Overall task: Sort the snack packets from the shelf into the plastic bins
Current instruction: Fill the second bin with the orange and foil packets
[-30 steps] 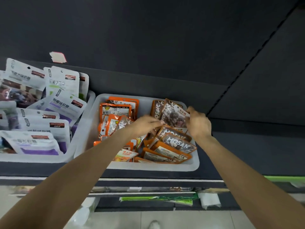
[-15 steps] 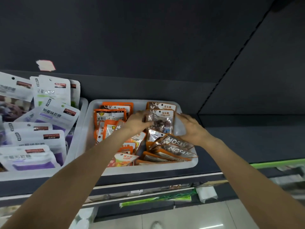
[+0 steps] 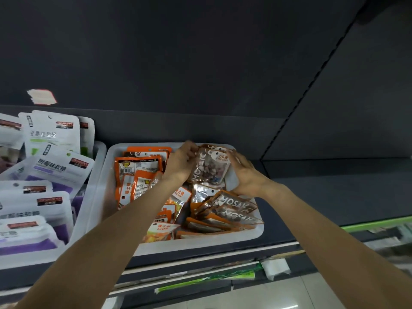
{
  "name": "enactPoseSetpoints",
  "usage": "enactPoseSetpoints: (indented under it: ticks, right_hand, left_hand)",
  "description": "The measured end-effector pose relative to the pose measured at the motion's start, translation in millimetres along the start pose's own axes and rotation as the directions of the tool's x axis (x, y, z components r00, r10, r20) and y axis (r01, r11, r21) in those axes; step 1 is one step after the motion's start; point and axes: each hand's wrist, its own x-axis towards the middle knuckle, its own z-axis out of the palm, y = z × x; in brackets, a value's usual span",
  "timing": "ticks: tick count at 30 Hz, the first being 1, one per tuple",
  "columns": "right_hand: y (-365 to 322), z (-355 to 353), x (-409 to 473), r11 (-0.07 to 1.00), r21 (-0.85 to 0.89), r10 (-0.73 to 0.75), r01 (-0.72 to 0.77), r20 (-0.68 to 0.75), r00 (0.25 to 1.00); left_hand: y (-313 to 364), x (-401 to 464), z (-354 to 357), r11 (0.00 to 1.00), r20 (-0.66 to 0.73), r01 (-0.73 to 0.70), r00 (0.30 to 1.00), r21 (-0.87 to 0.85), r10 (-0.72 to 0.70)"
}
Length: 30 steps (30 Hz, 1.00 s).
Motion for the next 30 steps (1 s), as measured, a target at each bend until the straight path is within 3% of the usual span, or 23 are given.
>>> enactPoseSetpoints:
  ticks: [5,9,15,18,25,30]
  right_hand:
    - [-4.6,1.2,7.3,0.998,-0.045,0.049,-0.053,-0.073,0.996]
    - [-5.2,0.9,9.0,0.985,-0.145,0.058,-0.09,-0.216,0.975]
    - [-7.8,5.2,2.2,0.984,-0.177,-0.007,-0.031,-0.212,0.977]
    - [-5.0,8.5,-2.1,0.99,-0.118,-0.1,0.078,-0.189,0.977]
    - [-2.5,12.3,-1.5,0.991,-0.064,-0.13,0.116,-0.315,0.94]
    - [-1.8,8.3,6.9,0.996,-0.069,-0.073,0.062,-0.168,0.983]
  left_hand:
    - [-1.0,-2.1,-0.5,0.99,-0.022,-0.123,0.992,-0.072,0.122]
    - [-3.2,0.4,6.5,0.984,0.074,-0.044,0.996,-0.172,0.058]
    - [-13.9,2.9,2.5,0.978,0.06,0.125,0.989,0.165,-0.137]
    - [-20.0,-0.6,-2.2,0.967,0.216,0.096,0.965,0.237,-0.149]
    - [-27.9,-5.2,-4.0,0.997,0.411,0.029,0.91,0.074,-0.057]
    - [-25.8,-8.0,-2.5,0.985,0.489,0.018,0.867,0.169,-0.1]
